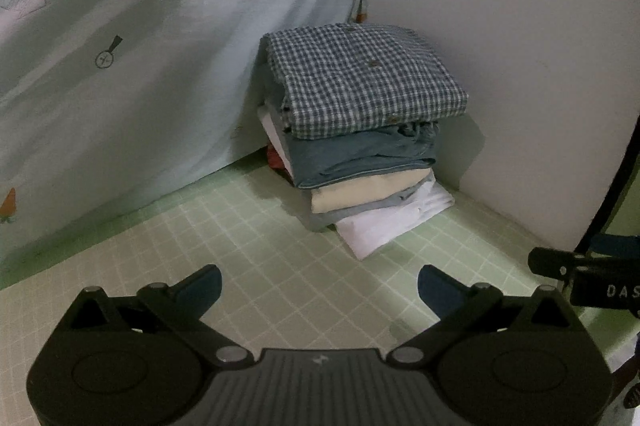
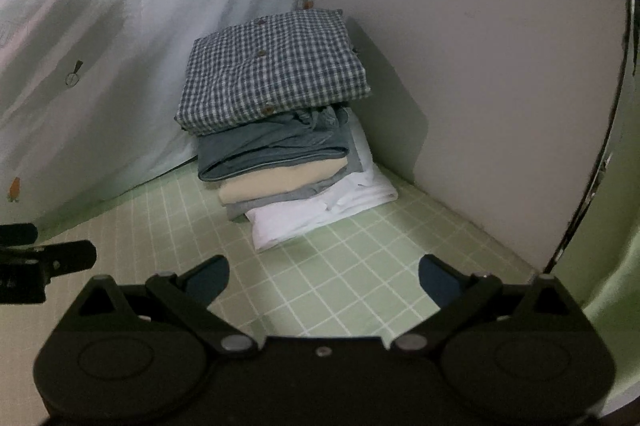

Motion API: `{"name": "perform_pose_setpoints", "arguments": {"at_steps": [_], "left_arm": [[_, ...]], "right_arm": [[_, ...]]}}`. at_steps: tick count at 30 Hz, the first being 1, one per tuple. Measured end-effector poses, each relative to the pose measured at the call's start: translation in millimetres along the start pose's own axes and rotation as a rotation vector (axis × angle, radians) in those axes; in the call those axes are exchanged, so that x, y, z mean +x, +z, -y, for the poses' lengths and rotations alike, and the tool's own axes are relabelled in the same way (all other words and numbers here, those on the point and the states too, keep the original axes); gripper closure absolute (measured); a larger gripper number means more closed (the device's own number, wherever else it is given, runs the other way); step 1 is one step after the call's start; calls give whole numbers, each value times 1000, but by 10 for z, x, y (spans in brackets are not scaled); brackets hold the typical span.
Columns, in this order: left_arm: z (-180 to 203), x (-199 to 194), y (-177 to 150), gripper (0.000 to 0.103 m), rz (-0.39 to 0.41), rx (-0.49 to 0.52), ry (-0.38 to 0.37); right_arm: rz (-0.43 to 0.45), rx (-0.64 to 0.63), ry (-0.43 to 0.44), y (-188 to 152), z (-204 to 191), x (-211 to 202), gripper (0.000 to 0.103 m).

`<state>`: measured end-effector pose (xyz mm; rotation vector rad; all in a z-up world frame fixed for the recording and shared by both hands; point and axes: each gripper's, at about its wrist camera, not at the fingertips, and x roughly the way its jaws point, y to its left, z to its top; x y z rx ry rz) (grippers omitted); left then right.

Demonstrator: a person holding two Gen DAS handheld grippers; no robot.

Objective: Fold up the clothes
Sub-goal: 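Open both grippers and withdraw from the stack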

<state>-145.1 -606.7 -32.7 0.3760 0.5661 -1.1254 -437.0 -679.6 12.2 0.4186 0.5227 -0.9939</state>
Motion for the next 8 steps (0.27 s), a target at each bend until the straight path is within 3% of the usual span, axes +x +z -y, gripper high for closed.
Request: {"name": "perform_pose_setpoints", "arguments": {"at_steps": [8], "left_arm": [[34,15,31,0,8,6,-21]], "right_arm": [[6,4,-9,25,31,0,1]]}}
